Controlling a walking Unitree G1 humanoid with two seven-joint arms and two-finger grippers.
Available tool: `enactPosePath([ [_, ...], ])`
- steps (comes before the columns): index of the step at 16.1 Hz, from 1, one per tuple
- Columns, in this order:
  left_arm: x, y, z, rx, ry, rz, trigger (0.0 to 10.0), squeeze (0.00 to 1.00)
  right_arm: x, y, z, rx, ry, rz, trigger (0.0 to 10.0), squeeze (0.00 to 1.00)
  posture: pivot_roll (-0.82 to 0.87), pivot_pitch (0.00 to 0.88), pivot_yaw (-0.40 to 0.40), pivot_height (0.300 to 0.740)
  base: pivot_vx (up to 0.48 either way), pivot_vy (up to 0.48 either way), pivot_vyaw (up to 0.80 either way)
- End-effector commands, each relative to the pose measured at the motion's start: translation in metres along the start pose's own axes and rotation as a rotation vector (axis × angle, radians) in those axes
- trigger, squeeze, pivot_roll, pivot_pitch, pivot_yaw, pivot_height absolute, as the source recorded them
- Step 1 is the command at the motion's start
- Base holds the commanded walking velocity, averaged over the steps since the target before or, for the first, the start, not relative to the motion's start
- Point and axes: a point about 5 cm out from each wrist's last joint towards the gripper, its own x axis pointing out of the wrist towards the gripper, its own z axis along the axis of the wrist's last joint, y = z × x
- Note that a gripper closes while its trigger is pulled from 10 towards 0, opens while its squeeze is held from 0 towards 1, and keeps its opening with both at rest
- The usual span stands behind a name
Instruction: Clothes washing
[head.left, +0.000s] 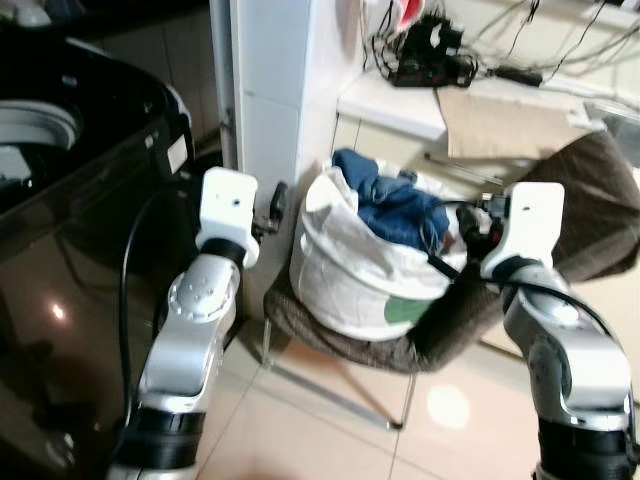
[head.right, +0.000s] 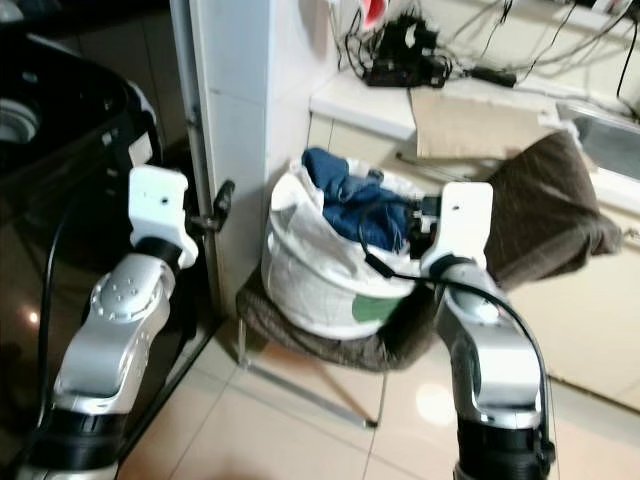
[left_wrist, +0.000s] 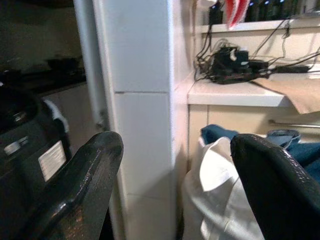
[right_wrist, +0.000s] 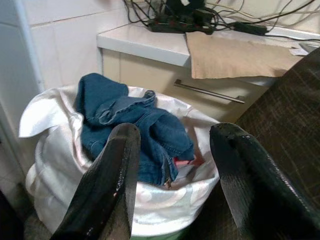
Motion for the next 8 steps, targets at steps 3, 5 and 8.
enactPosePath([
  [3, -0.005, 0.002, 0.003, -0.017, -0.022, 0.009, 10.0, 0.00, 0.001, -0.004, 0.001, -0.035, 0.012, 0.002, 10.0, 0.00, -0.05, 0.000, -0.088, 0.740, 0.000, 0.000, 0.00],
  [5, -0.007, 0.001, 0.002, -0.024, -0.021, 0.010, 10.0, 0.00, 0.001, -0.004, -0.001, -0.045, 0.019, 0.005, 10.0, 0.00, -0.04, 0.000, -0.085, 0.740, 0.000, 0.000, 0.00],
  [8, -0.012, -0.001, -0.001, -0.044, -0.008, -0.013, 10.0, 0.00, 0.002, 0.000, -0.002, -0.067, 0.022, 0.015, 10.0, 0.00, -0.04, 0.000, -0.076, 0.740, 0.000, 0.000, 0.00],
])
